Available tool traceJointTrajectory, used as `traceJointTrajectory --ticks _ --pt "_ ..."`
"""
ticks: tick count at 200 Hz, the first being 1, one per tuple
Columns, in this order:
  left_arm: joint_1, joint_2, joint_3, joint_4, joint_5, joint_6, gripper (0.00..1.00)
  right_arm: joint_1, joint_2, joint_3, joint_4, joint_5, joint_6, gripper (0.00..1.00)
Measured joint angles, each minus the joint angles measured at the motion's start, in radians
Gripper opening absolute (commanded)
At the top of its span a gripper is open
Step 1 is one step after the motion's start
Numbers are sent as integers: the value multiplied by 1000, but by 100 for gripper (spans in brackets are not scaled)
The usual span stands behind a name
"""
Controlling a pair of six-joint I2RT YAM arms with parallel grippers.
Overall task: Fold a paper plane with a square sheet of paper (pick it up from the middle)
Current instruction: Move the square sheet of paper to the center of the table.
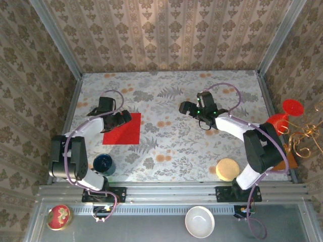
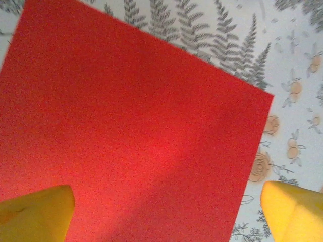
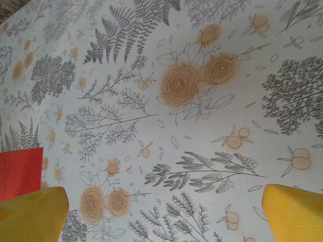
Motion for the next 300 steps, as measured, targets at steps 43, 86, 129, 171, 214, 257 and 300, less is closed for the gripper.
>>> traceJointTrajectory --ticks 43,86,129,171,214,257,300 --pt "0 74 46 -35 7 -14 94 5 8 14 -5 -42 29 100" --pt "-14 153 92 -52 19 -16 91 8 34 35 -16 -67 32 100" --pt "-67 193 111 -56 14 -30 90 9 40 37 -20 -80 33 100" --pt "-176 201 112 -41 10 -92 84 9 40 37 -28 -82 33 100" --pt "-394 216 114 16 -7 -257 77 9 34 37 -67 -77 36 98" --pt "-555 237 114 101 40 -476 63 7 -31 36 -146 -67 50 91" --pt "-579 209 57 183 91 -609 55 5 -74 11 -243 -130 69 73"
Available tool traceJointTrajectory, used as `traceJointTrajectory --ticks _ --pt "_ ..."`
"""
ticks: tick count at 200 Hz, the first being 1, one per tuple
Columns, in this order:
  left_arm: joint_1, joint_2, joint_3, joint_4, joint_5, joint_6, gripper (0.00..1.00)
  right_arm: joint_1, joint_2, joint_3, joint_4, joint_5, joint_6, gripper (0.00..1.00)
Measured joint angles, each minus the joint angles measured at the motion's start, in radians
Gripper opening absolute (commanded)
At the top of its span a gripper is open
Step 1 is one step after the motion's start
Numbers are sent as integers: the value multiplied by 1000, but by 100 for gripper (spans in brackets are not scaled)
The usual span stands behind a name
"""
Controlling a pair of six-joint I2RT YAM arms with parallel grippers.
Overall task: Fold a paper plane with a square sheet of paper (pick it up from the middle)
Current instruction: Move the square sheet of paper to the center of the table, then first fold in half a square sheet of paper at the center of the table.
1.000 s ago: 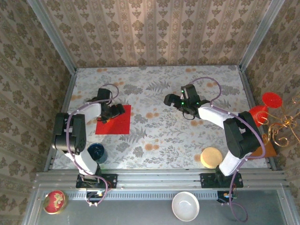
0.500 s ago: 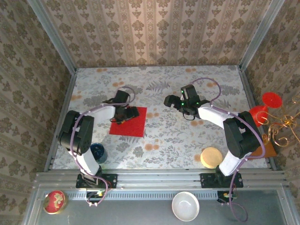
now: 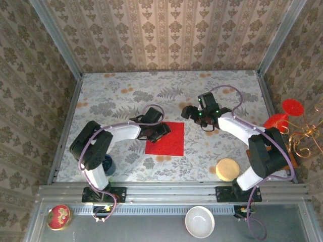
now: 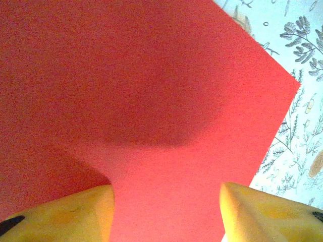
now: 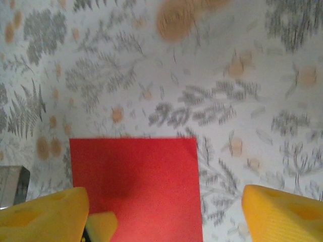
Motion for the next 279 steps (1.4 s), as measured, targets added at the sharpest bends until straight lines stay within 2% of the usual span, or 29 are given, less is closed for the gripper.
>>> traceJointTrajectory --ticks 24,56,89,110,148,188,244,279 --pt "15 -59 -13 -31 -1 9 55 16 2 -18 -49 -71 9 61" --pt "72 -138 -11 -81 -3 77 61 76 37 -18 -67 -132 22 53" --pt "103 -117 -3 -117 32 161 67 108 124 1 -71 -158 40 44" --pt "101 -68 29 -135 61 214 68 114 168 24 -76 -171 41 40" --pt "101 -3 85 -164 96 295 68 122 207 57 -85 -172 41 39" --pt "101 28 89 -167 118 321 72 124 241 64 -90 -172 41 38" --pt "105 24 55 -116 146 319 86 124 259 64 -89 -173 40 39" --pt "111 8 27 -76 160 315 87 123 274 67 -65 -195 40 38"
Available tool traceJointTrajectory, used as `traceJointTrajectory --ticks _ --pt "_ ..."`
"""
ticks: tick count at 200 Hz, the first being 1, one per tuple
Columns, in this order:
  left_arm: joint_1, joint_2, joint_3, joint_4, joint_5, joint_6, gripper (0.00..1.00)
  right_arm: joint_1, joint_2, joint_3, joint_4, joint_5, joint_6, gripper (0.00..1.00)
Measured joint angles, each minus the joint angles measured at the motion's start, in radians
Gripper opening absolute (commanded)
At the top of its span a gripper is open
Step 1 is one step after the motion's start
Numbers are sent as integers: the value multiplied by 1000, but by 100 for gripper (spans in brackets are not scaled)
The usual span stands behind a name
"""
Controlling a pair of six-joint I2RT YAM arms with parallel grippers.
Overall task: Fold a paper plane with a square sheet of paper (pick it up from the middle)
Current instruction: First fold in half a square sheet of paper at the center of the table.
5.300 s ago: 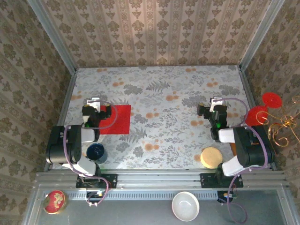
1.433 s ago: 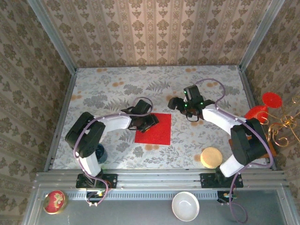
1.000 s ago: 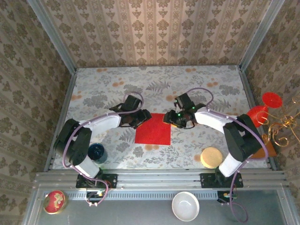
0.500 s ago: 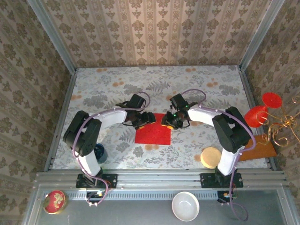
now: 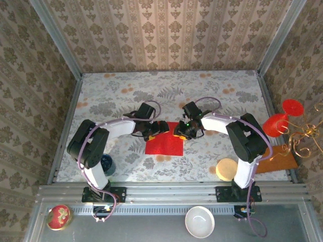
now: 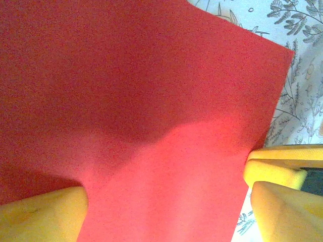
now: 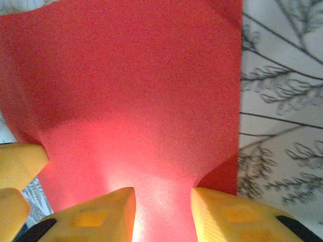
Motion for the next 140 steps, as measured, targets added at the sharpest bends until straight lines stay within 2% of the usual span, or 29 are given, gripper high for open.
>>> traceJointTrajectory --ticks 41,99,140 --pt "5 -6 -14 18 10 0 85 1 25 6 63 -38 9 36" --pt "6 -6 -15 7 2 9 77 1 56 13 124 -80 32 29" --pt "5 -1 -7 -17 -11 39 69 10 86 32 159 -108 53 26"
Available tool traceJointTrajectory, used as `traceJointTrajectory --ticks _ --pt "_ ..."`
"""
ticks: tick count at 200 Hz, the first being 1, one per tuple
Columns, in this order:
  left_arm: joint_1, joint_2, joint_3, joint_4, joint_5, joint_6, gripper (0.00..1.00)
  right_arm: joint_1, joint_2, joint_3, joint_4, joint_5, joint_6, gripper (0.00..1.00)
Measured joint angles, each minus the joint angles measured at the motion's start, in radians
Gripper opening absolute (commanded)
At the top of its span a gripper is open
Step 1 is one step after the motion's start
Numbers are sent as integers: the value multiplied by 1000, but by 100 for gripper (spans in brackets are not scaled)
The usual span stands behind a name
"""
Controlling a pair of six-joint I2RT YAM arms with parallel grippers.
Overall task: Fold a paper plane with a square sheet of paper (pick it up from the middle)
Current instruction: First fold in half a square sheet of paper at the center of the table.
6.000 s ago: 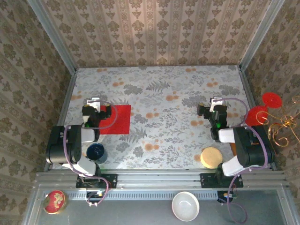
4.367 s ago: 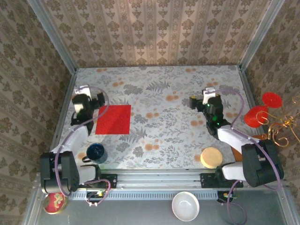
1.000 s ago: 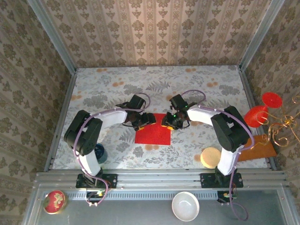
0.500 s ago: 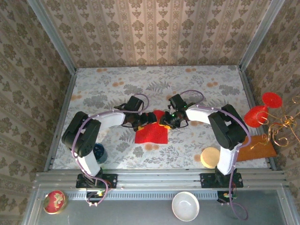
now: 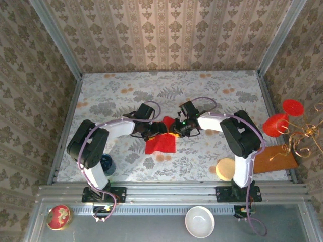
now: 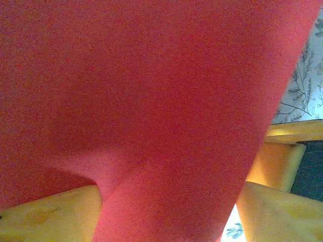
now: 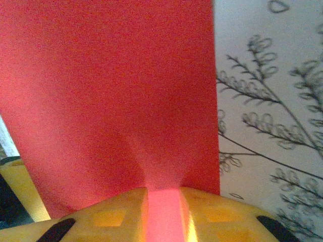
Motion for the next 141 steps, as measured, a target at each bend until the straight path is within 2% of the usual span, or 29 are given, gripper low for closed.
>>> traceJointTrajectory --ticks 23,51,78,104,141 --pt "0 5 5 -18 -10 25 59 3 4 1 14 -6 4 26" --pt "4 5 6 -37 -28 61 40 -3 -11 -12 27 0 3 29" --pt "22 3 -5 -34 -27 86 32 -26 -106 -94 40 26 -1 36" --pt "54 -49 -37 -21 -11 100 29 -72 -239 -164 83 37 -12 47" --pt "93 -207 -47 36 58 99 28 -119 -360 -189 154 -12 -49 71"
